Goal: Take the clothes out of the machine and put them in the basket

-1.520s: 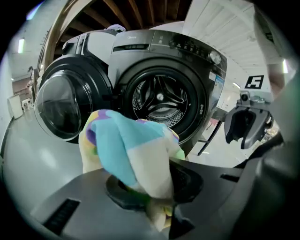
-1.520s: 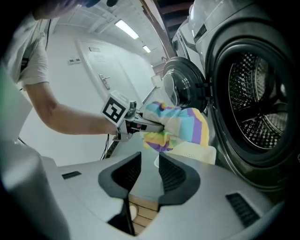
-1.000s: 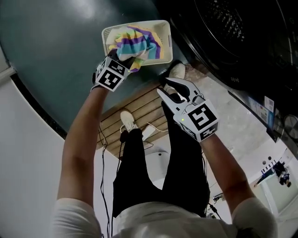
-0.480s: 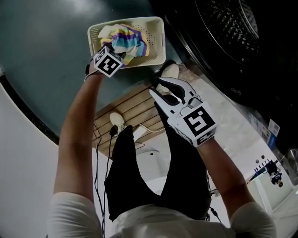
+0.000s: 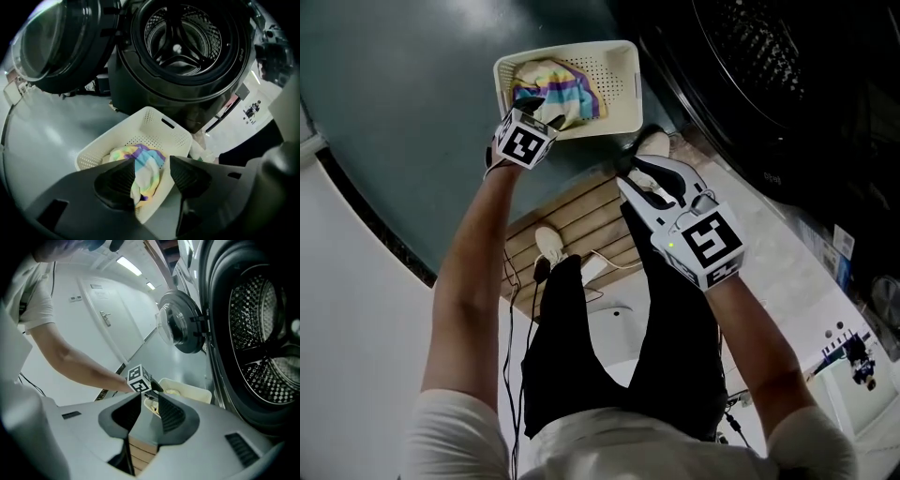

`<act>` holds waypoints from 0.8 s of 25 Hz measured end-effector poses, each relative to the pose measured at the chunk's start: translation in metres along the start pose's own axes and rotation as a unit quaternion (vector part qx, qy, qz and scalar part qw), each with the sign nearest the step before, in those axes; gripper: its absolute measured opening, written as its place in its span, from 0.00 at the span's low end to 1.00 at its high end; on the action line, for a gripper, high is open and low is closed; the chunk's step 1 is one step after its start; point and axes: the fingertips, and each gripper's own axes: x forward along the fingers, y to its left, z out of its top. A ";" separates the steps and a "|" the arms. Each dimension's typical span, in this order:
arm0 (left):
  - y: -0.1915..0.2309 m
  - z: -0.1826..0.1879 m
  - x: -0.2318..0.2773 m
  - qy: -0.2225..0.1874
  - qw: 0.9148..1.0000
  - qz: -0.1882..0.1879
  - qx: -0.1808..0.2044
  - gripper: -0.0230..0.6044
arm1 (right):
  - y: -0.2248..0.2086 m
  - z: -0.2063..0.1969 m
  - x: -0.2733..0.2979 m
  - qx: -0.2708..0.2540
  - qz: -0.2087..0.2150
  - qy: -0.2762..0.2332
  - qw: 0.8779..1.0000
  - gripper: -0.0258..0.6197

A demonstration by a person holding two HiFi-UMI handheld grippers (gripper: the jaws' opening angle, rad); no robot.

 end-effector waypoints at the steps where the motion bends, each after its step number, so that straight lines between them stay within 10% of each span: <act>1: -0.002 0.005 -0.011 -0.013 1.000 0.000 -0.009 0.41 | 0.003 0.006 -0.003 -0.002 -0.001 -0.003 1.000 0.21; 20: -0.120 0.061 -0.302 -0.208 0.974 -0.061 -0.059 0.31 | 0.123 0.071 -0.091 -0.022 -0.046 -0.040 0.998 0.21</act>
